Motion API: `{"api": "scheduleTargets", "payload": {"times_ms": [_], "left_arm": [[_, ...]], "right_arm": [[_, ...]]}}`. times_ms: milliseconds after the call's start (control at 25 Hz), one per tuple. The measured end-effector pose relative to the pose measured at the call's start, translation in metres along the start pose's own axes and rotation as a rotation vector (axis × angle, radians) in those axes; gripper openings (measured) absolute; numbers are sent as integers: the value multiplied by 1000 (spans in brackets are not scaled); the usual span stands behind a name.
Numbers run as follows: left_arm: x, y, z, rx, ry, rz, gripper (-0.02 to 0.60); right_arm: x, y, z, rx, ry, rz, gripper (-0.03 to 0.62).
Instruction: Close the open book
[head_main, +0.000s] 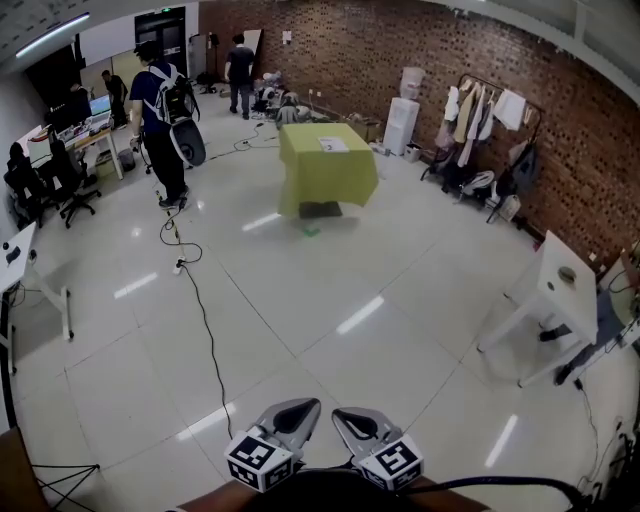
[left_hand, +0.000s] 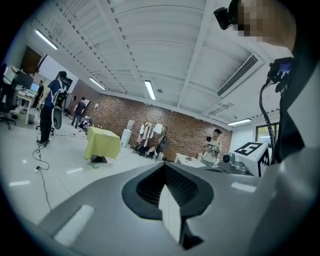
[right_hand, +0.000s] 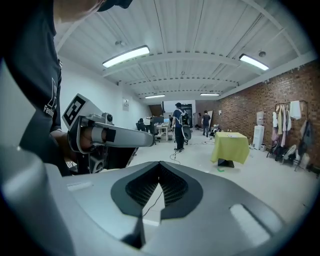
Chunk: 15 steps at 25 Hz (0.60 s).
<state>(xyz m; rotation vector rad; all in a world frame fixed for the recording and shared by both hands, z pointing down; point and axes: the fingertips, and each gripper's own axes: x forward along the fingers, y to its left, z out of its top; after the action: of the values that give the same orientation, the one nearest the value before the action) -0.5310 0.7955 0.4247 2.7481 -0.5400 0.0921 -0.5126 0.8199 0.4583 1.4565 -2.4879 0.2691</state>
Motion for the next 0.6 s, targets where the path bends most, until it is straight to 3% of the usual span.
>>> {"api": "scheduleTargets", "payload": {"times_ms": [600], "left_arm": [[-8, 3, 4, -2, -15, 5, 8]], "right_arm": [[-2, 6, -4, 29, 4, -10, 8]]}}
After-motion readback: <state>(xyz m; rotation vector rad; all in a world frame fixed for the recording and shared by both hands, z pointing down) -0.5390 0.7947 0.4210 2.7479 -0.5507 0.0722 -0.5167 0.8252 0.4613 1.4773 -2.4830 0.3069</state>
